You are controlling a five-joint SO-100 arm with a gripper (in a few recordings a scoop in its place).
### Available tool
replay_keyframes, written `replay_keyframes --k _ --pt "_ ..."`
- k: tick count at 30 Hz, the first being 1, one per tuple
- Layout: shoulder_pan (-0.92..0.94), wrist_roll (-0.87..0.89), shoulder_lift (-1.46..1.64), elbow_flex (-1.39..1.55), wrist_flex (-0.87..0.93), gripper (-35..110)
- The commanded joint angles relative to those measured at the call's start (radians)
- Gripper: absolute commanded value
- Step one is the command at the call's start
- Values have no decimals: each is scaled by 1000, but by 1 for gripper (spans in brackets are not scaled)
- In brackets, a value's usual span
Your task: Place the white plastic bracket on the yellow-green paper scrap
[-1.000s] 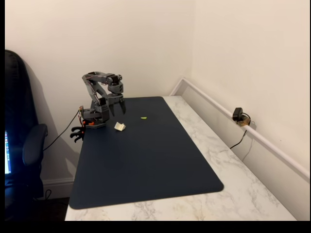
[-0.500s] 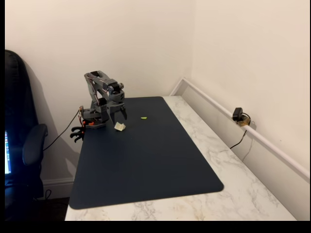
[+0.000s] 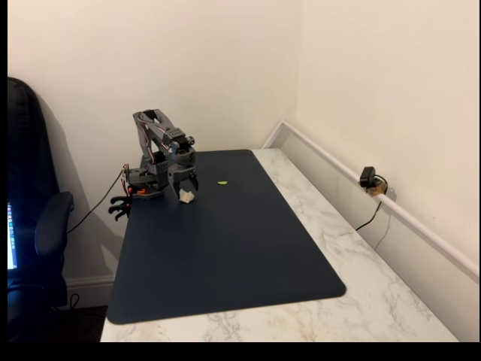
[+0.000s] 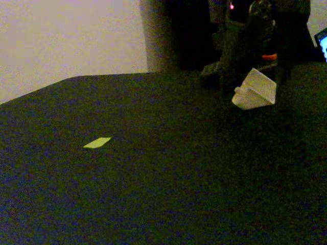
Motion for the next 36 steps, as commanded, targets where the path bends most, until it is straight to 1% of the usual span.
replay_keyframes --k 1,8,10,12,15,19,21,22,23,25,27,30,36 --pt "9 -12 15 17 -9 39" --pt "31 -92 15 41 -40 40" --pt "35 -118 3 34 -46 38" --pt "37 -137 -12 23 -51 34" --pt "37 -140 -21 15 -51 22" --pt "32 -135 -21 15 -54 15" --pt "32 -138 -21 14 -55 8" --pt "34 -137 -21 14 -54 2" --pt "34 -133 -21 14 -54 0" --pt "31 -137 -21 12 -54 0" --pt "17 -98 3 6 -32 8" --pt "0 -18 112 -9 66 16" --pt "-48 133 189 17 140 22"
